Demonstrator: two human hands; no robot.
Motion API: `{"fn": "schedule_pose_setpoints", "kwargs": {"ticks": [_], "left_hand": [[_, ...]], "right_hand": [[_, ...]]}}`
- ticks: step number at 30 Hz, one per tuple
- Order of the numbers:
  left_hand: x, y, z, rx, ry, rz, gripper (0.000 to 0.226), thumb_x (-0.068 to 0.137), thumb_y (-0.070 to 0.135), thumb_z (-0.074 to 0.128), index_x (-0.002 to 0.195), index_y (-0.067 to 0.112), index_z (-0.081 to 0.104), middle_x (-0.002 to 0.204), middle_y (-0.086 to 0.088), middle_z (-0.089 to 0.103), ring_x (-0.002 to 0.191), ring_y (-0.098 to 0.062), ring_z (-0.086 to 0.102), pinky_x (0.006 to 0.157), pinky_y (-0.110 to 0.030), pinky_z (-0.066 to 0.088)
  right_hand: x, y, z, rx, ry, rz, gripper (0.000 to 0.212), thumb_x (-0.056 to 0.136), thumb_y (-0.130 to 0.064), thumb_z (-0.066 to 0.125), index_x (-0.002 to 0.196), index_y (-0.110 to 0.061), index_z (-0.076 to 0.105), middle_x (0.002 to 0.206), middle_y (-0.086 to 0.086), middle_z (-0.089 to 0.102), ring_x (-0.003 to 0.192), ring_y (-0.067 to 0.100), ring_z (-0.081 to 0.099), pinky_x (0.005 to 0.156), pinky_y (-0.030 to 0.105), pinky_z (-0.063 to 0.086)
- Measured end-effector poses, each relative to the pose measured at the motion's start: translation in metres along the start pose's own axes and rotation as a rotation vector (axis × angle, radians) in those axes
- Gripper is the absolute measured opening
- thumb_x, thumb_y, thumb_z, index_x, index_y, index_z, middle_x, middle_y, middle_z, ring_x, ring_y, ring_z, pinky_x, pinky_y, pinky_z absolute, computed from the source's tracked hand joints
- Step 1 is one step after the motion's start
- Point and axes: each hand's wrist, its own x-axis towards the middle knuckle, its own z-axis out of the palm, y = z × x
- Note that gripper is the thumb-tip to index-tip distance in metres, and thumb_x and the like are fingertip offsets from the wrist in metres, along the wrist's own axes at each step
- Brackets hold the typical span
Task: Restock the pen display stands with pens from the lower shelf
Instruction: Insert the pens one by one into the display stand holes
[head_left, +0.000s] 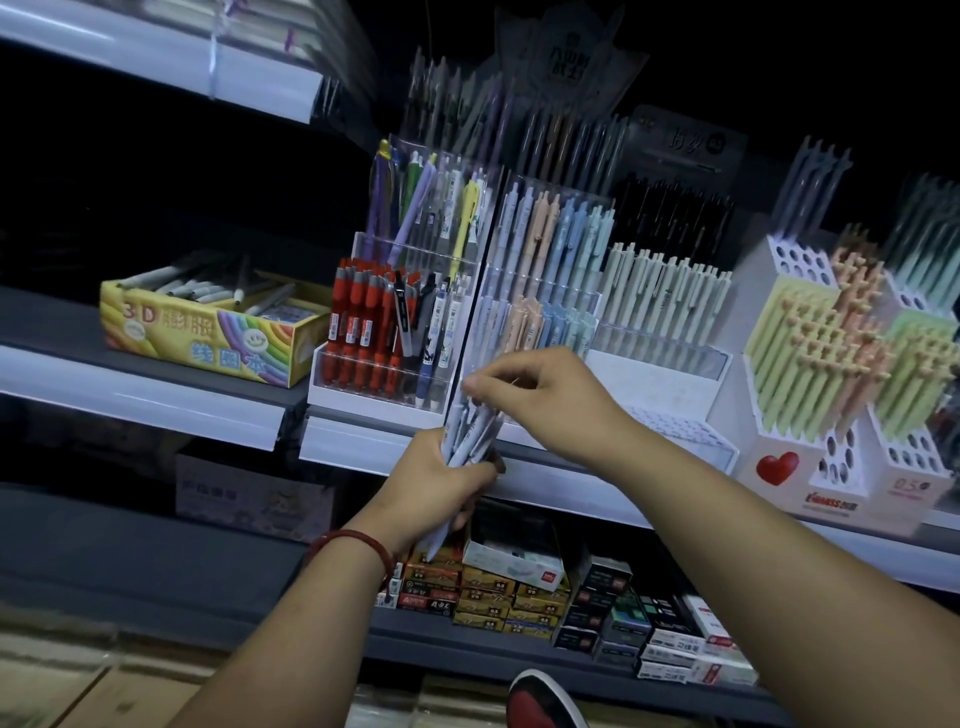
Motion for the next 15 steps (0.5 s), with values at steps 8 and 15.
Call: {"fn": "schedule_pose_setpoints", "kwargs": {"ticks": [8,15], "left_hand": [[-0.011,0.005,-0.014,0.029,-0.057,-0.027,0.017,0.08,0.009,0.068,0.091,-0.003,0.067,0.051,-0.009,0.048,0.039,-0.022,0.043,0.046,-0.028,0.038],[-0.008,0.012,-0.015,-0.079,-0.071,-0.008,0.011,0.082,0.004,0.062,0.09,0.003,0.07,0.051,-0.008,0.044,0.04,-0.021,0.039,0.045,-0.024,0.036]], "right_hand": [[0.004,-0.02,-0.014,0.103,-0.22,0.169,0.009,0.086,-0.012,0.081,0.094,-0.009,0.079,0.08,0.004,0.073,0.073,0.016,0.058,0.056,0.026,0.041],[0.014,-0.033,-0.017,0.188,-0.092,0.118,0.004,0.086,-0.004,0.078,0.088,-0.006,0.076,0.074,-0.001,0.073,0.063,0.004,0.062,0.057,0.015,0.048]]}}
